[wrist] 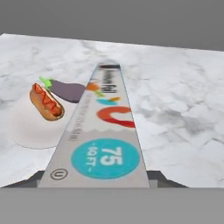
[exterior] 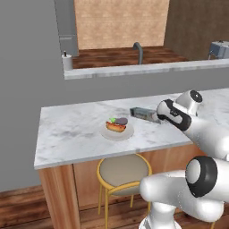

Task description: Retrieve the tupperware and aluminum foil from the cabinet and place them on the dining counter near the plate with hot dog and eggplant to prepare for storing leftovers.

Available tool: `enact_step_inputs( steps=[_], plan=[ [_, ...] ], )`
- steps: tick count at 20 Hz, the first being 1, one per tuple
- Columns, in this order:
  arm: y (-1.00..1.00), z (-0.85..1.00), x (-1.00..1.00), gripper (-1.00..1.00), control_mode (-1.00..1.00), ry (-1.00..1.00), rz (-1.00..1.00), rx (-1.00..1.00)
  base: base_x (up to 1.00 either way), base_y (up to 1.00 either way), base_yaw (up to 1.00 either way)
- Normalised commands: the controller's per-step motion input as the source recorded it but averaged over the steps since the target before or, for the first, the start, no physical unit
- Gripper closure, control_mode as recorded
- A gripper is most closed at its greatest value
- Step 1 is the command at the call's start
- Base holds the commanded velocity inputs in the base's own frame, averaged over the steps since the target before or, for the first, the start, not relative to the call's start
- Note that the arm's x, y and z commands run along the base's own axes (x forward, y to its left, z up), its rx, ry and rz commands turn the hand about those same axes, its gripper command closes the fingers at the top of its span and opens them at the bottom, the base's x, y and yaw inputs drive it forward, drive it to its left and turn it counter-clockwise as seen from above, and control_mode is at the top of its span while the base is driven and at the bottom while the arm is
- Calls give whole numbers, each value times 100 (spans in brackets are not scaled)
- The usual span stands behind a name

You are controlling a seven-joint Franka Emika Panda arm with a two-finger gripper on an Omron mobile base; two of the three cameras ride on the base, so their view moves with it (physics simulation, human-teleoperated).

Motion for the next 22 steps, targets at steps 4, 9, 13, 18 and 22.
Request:
enact_step_inputs(
  steps=[4,9,13,18,22],
  plan=[
    [0,-60,51,100,-100,0,0,0,0,0,0],
    [-1,-49,46,100,-100,1,0,0,0,0,0],
    [0,-34,60,100,-100,3,0,0,0,0,0],
    [0,-26,45,-100,-100,1,0,0,0,0,0],
    [0,21,1,-100,-100,0,0,0,0,0,0]
  ],
)
